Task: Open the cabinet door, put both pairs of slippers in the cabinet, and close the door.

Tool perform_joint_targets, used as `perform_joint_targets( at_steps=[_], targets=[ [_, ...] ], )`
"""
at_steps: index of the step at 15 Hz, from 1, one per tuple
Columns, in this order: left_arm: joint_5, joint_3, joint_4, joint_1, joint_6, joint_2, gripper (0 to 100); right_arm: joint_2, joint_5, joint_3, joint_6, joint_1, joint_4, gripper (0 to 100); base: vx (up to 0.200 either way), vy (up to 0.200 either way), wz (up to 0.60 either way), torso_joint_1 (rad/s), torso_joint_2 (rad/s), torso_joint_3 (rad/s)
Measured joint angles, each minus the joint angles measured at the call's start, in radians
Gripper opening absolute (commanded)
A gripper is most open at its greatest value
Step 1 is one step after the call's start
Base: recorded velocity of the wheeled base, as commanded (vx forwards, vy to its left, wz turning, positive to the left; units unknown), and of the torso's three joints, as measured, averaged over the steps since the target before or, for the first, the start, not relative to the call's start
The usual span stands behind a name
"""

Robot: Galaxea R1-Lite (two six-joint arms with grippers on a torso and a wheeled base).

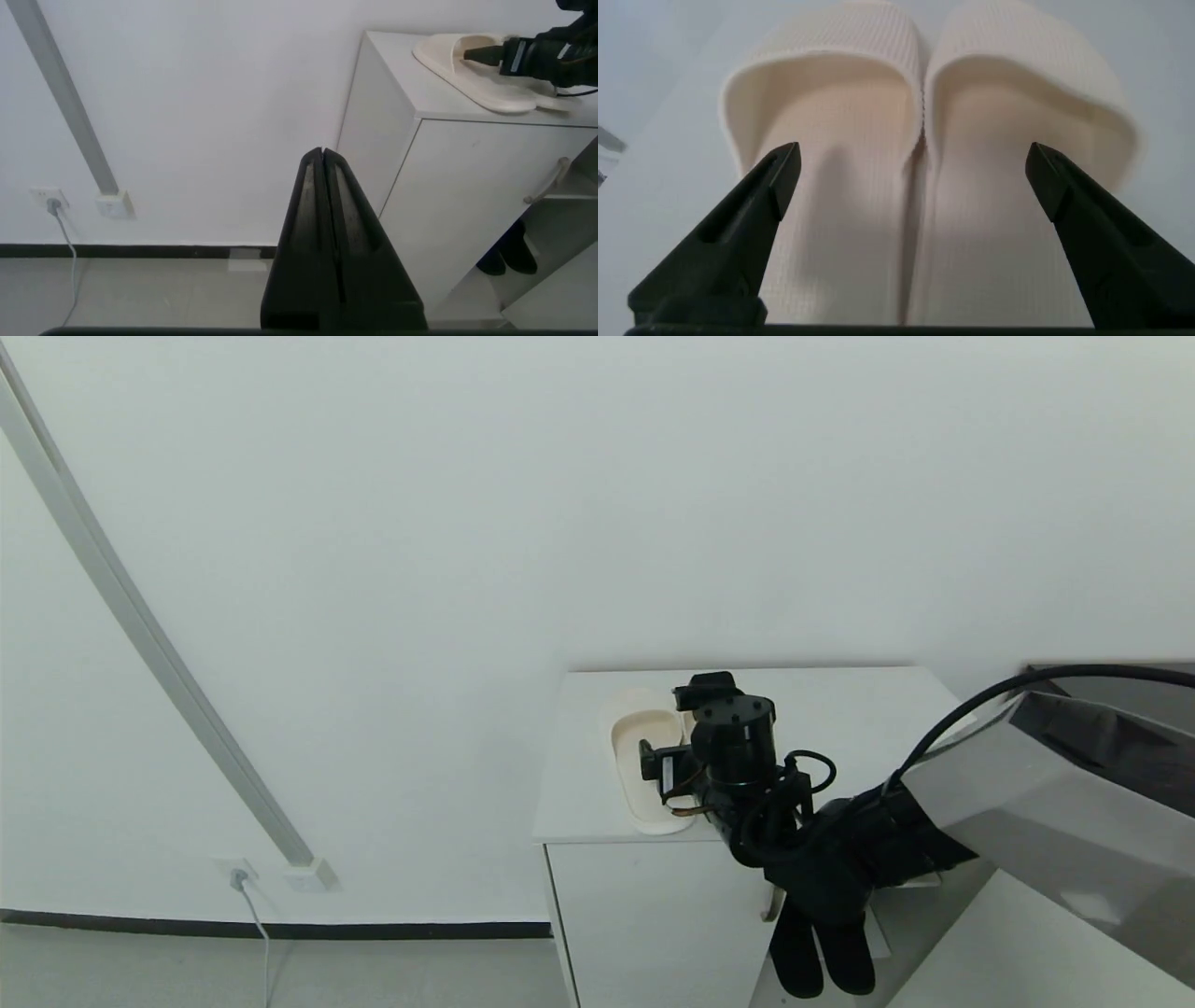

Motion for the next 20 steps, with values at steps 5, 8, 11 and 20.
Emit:
perform_joint_targets(
  at_steps=[5,8,11,20],
  targets=[
    [0.000,0.000,0.000,-0.001,0.000,0.000,0,0.072,0.033,-0.116,-0.008,-0.018,0.019,100,0.000,0.000,0.00,0.000,0.00,0.000],
    [0.000,0.000,0.000,0.000,0.000,0.000,0,0.107,0.043,-0.189,-0.011,-0.026,0.055,100,0.000,0.000,0.00,0.000,0.00,0.000],
    [0.000,0.000,0.000,-0.001,-0.001,0.000,0,0.136,0.045,-0.240,-0.023,-0.029,0.078,0,0.000,0.000,0.00,0.000,0.00,0.000],
    [0.000,0.000,0.000,0.000,-0.002,0.000,0,0.149,0.043,-0.270,-0.038,-0.030,0.082,0,0.000,0.000,0.00,0.000,0.00,0.000]
  ],
)
